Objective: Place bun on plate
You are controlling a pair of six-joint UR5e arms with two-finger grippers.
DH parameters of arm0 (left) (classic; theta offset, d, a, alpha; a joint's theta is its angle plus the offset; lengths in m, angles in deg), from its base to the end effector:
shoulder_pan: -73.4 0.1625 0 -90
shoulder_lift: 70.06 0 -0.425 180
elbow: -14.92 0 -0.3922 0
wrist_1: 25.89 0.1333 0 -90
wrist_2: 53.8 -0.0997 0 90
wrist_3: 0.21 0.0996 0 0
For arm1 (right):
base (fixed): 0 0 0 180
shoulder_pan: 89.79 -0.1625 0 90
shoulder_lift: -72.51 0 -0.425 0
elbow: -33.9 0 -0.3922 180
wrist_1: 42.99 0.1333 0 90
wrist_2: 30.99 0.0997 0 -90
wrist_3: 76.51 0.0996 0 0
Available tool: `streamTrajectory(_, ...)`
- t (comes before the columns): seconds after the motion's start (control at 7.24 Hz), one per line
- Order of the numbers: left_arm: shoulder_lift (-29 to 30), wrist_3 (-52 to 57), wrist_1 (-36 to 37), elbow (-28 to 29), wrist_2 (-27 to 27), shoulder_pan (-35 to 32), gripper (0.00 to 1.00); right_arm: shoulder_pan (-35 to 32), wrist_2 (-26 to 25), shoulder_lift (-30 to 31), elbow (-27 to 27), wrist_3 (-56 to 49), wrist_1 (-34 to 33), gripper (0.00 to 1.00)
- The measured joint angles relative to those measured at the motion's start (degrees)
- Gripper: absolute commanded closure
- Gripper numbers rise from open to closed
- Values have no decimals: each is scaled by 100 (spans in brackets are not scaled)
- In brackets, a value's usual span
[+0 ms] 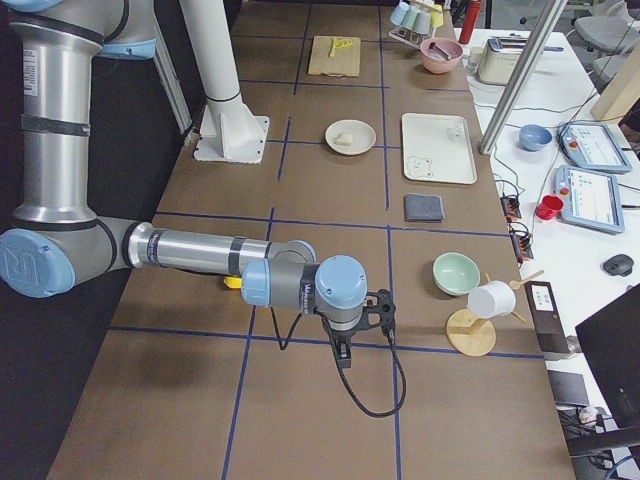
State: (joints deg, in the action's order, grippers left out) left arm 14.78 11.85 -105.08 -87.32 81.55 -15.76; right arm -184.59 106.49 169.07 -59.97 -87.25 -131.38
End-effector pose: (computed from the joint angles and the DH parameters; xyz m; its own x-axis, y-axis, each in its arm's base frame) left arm -0.0559 -0.4468 0.6138 0.6848 0.1733 -0.7078 -0.1613 0.9833 0.0847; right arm 0.0966 -0.4351 0.6723 0.6761 -0.1165 0.7275 0.0431 0.9920 0.1188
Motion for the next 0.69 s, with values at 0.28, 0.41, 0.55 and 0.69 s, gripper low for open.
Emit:
streamTrajectory(0.28,-15,-34,-76,282,27,-167,0,10,6,-1,0,2,-3,0)
streamTrajectory(0.41,-17,-39,-86,321,25,-184,0,15,5,1,0,1,-3,0)
streamTrajectory(0.55,-38,-25,-88,323,19,-187,0,25,1,2,0,-3,-3,0)
streamTrajectory(0.69,-66,-12,-88,317,13,-188,0,34,-1,3,2,-5,-3,0)
